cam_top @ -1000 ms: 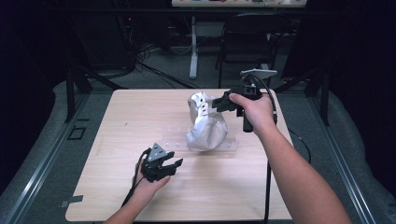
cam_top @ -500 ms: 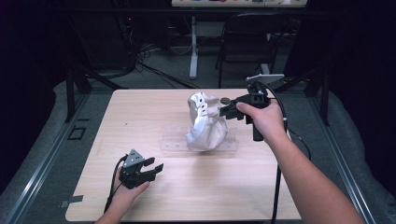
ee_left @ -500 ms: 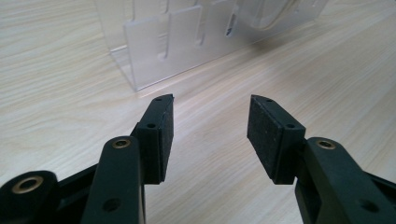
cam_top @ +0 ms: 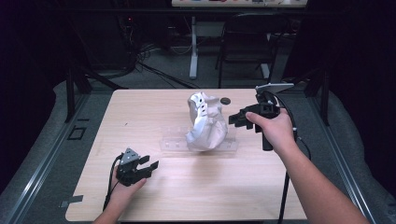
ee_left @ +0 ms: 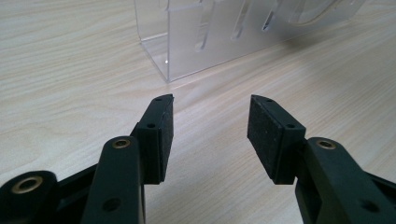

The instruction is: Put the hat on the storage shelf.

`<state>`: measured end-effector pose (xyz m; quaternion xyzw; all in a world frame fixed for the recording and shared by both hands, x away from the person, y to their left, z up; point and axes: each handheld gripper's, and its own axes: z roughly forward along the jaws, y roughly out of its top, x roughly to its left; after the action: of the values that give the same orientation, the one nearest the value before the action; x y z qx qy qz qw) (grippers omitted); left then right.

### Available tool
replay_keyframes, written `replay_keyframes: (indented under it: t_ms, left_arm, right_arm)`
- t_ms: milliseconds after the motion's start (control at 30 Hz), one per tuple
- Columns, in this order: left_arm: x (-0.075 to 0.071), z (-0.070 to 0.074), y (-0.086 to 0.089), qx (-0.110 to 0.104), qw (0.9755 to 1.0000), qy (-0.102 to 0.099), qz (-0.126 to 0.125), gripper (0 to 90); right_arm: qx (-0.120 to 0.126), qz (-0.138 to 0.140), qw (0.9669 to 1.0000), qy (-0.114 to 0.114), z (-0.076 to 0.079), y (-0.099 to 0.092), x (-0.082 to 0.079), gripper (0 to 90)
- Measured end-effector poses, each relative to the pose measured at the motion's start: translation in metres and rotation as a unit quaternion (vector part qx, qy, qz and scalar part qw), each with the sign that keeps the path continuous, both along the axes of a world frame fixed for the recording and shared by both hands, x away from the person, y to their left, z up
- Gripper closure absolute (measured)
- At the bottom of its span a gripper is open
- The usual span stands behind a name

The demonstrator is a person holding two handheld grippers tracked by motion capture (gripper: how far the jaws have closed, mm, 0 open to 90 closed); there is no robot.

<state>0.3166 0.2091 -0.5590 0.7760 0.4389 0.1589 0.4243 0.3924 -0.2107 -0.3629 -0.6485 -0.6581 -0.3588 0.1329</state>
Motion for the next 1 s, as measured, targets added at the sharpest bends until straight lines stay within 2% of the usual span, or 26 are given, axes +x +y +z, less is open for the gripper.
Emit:
replay_keyframes:
  t_ms: [133, 267, 400, 467, 600, 700, 800, 933, 1000]
  left_arm:
    - [0.0, -0.001, 0.001, 0.001, 1.0, 0.004, 0.002, 51.3]
    - [0.001, -0.001, 0.001, 0.003, 1.0, 0.002, 0.001, 51.3]
    - [0.001, -0.002, 0.001, 0.001, 1.0, 0.003, 0.003, 51.3]
    - [0.001, -0.002, 0.001, 0.001, 1.0, 0.001, 0.004, 51.1]
    - [0.001, -0.002, 0.001, 0.002, 1.0, 0.003, 0.004, 51.0]
    - [0.001, -0.003, 0.001, 0.001, 1.0, 0.001, 0.005, 50.9]
    - [0.002, -0.003, 0.002, 0.002, 1.0, 0.004, 0.005, 50.8]
    - [0.002, -0.004, 0.002, 0.002, 1.0, 0.007, 0.007, 50.8]
    - [0.002, -0.004, 0.001, 0.003, 1.0, 0.007, 0.004, 50.8]
  right_arm:
    - [-0.003, -0.002, 1.0, -0.003, -0.008, -0.006, -0.006, 62.9]
    - [-0.019, 0.0, 0.9998, -0.005, -0.015, -0.01, -0.013, 62.5]
    - [-0.024, 0.003, 0.9997, -0.008, -0.02, -0.015, -0.021, 61.9]
    - [-0.032, 0.0, 0.9994, -0.012, -0.024, -0.017, -0.025, 61.3]
    - [-0.038, -0.003, 0.9993, -0.005, -0.033, -0.024, -0.03, 61.2]
    - [-0.047, -0.009, 0.9988, -0.011, -0.04, -0.029, -0.034, 61.1]
    - [-0.048, -0.012, 0.9987, -0.013, -0.05, -0.033, -0.041, 61.0]
    - [-0.068, -0.011, 0.9972, -0.028, -0.068, -0.035, -0.052, 61.0]
    - [-0.063, -0.009, 0.9975, -0.033, -0.077, -0.036, -0.057, 60.7]
